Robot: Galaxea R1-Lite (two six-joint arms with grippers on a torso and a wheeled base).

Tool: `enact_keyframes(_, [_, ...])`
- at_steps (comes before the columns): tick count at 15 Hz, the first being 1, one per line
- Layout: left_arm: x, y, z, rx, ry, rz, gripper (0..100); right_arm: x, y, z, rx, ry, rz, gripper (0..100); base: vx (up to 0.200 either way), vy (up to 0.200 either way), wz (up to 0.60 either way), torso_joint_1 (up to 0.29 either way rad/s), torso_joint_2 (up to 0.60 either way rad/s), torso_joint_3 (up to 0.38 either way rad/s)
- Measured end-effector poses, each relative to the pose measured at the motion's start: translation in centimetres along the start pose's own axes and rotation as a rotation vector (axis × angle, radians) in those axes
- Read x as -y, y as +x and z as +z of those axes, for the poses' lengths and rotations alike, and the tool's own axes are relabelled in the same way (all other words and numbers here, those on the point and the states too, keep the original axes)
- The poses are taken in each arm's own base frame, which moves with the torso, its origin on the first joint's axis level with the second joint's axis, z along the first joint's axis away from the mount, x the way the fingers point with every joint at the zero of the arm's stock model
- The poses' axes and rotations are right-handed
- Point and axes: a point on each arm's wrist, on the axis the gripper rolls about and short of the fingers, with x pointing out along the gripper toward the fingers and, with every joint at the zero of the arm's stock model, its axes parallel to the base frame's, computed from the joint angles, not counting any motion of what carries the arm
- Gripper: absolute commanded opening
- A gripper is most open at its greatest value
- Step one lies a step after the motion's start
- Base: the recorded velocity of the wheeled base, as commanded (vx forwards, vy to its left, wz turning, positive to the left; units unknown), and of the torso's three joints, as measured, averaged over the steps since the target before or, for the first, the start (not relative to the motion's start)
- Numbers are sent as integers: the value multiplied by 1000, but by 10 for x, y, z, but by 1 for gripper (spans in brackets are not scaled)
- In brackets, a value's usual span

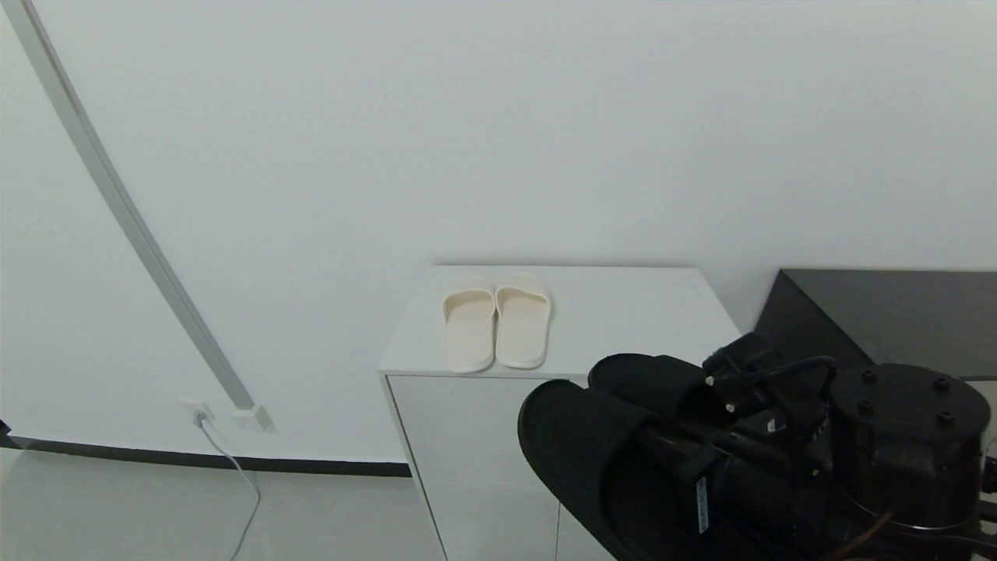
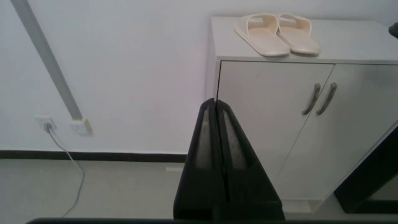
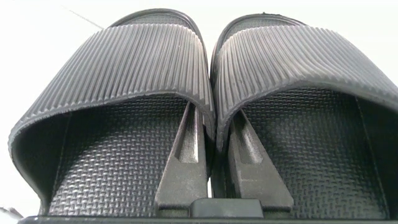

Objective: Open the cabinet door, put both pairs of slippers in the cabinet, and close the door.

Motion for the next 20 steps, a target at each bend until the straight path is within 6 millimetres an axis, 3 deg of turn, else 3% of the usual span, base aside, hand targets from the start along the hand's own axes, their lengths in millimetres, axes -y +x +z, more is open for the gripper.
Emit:
enact_keyframes(17, [0,0,0,0,5,1,0,-2,-5,-6,-17,-9,16,0,0,0,0,-14,28,16])
enact_keyframes(18, [0,0,0,0,5,0,100,-3,-5,-6,-17,-10,19,0,0,0,0,-159,339,178])
enact_keyframes(20, [0,0,0,0,5,1,100,-3,-5,-6,-18,-11,22,0,0,0,0,-141,342,176])
